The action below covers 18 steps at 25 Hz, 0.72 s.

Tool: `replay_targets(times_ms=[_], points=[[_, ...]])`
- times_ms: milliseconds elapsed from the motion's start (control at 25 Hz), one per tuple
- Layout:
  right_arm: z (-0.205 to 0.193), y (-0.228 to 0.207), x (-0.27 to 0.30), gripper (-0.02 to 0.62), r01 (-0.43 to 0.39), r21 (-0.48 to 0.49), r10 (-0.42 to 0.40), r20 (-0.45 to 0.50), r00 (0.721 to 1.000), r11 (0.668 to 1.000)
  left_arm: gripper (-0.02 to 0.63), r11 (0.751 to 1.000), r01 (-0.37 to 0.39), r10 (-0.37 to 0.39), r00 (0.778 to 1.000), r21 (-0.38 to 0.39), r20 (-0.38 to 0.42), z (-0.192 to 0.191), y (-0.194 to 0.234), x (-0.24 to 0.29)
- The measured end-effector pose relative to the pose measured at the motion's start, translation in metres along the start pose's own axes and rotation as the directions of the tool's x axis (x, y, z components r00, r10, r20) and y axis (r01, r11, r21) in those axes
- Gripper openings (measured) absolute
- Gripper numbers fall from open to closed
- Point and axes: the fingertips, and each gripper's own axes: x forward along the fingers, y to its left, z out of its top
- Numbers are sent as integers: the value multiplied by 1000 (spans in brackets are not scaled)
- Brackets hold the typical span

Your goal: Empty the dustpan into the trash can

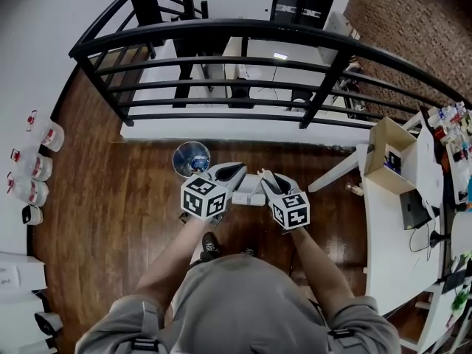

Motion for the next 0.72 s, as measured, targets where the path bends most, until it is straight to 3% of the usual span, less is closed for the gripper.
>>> replay_targets(times_ms=[120,440,720], points=[[-13,9,-6,132,-24,33,24,-13,1000,999,5,1000,16,-16,1000,-18,3,-3,-1,3],[-48,21,-24,144,-80,2,80,-99,992,997,5,998,55,-56,998,-43,-10,-11,-8,17],[-55,36,-40,177,-126,17,127,-109,986,992,5,995,87,-88,996,-48,-22,-14,-17,27]])
